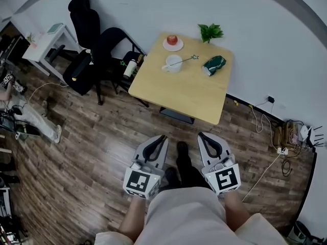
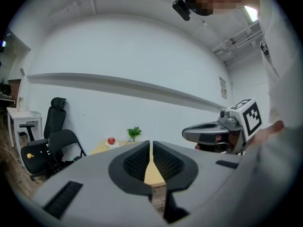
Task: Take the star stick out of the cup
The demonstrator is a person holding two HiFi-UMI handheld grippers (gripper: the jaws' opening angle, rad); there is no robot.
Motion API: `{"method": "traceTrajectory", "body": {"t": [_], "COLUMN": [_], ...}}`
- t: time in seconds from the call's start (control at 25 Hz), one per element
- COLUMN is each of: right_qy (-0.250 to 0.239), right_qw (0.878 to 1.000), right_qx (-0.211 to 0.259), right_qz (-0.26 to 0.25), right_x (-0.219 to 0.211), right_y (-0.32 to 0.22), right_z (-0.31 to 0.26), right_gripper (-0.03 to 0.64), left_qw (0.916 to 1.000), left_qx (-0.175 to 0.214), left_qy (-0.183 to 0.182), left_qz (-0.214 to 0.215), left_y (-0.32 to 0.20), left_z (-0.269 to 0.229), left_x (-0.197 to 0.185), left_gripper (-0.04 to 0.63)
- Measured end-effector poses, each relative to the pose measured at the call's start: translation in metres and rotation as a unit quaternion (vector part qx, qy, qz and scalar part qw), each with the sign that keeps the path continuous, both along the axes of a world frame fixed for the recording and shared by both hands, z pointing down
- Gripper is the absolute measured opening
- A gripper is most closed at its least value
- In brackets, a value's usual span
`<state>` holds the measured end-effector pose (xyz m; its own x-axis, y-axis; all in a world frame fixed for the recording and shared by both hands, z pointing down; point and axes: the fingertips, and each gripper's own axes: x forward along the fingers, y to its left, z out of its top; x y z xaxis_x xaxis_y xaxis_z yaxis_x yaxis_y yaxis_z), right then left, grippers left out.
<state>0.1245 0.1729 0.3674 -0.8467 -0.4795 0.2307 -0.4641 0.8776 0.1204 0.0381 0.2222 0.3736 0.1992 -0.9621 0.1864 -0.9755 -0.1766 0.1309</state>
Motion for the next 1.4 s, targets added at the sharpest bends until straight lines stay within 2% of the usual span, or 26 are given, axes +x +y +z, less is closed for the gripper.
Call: {"method": "traceTrajectory", "body": {"t": [0.4,0.6,1.12,1.4], "right_qy": [-0.009,-0.015,-0.039,-0.036], "right_qw": [1.000,0.999,0.996,0.996], "right_qx": [-0.001,0.001,-0.007,-0.024], "right_qz": [-0.015,-0.028,-0.074,-0.081], "right_x": [-0.034,-0.049,-0.057,-0.052], "right_y": [-0.067,-0.098,-0.170,-0.195], "right_z": [-0.004,-0.009,-0.010,0.007], "right_gripper": [-0.002,0.019,0.081,0.089], "left_qw": [0.9998,0.9994,0.9982,0.9975], "left_qx": [-0.009,-0.012,-0.019,-0.035], "left_qy": [-0.016,-0.025,-0.036,-0.041], "left_qz": [-0.012,-0.019,-0.043,-0.045], "left_y": [-0.062,-0.090,-0.161,-0.184], "left_z": [-0.007,-0.011,-0.009,0.006], "left_x": [-0.029,-0.040,-0.036,-0.026], "left_gripper": [0.018,0.020,0.021,0.052]}}
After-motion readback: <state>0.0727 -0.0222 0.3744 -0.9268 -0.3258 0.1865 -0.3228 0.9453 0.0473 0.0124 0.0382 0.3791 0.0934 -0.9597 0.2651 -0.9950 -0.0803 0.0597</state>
